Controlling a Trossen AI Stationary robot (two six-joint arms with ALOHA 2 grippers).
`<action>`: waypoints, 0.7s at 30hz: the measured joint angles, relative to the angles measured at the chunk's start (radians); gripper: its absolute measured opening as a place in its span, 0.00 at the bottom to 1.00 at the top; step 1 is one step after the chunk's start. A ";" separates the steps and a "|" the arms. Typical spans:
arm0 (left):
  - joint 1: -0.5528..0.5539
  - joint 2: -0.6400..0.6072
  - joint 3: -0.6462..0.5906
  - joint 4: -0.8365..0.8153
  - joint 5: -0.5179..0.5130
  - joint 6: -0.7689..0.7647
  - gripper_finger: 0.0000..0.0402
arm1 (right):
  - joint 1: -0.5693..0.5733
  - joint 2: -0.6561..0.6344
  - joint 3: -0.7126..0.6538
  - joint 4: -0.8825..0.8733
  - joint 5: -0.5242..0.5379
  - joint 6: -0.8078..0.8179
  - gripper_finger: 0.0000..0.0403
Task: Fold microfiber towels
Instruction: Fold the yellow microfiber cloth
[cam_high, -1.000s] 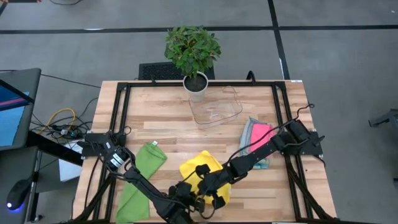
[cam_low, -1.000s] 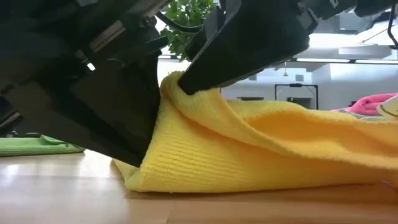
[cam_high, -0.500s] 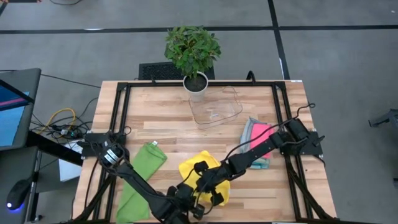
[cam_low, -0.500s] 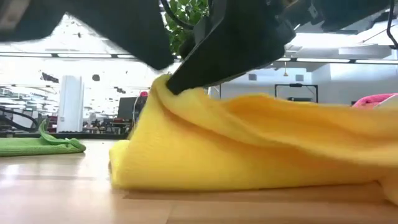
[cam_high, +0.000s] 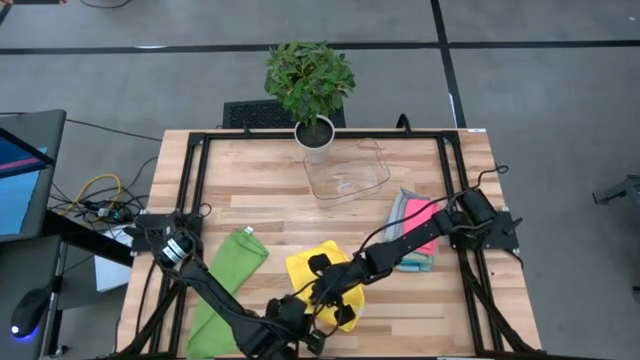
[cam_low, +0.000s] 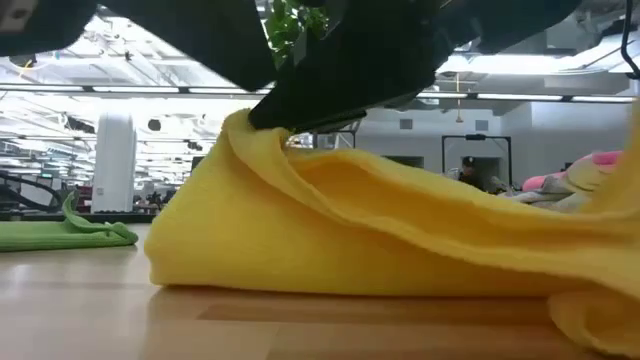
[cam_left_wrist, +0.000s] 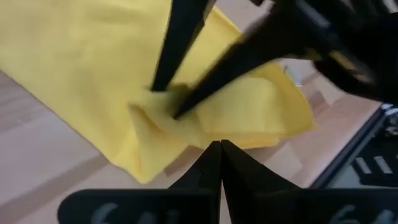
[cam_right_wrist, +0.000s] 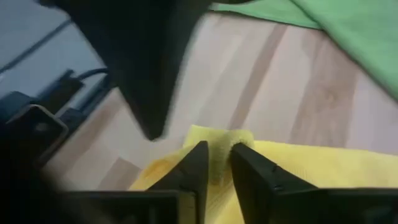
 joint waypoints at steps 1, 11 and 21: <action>0.005 0.000 0.000 -0.005 0.004 0.009 0.00 | -0.002 0.000 0.000 0.004 -0.014 0.000 0.23; 0.021 0.018 -0.001 -0.060 0.027 0.006 0.00 | -0.024 -0.023 0.004 -0.091 -0.041 0.043 0.51; 0.021 0.018 -0.001 -0.123 0.001 -0.047 0.00 | -0.034 -0.219 0.006 -0.333 -0.070 0.036 0.54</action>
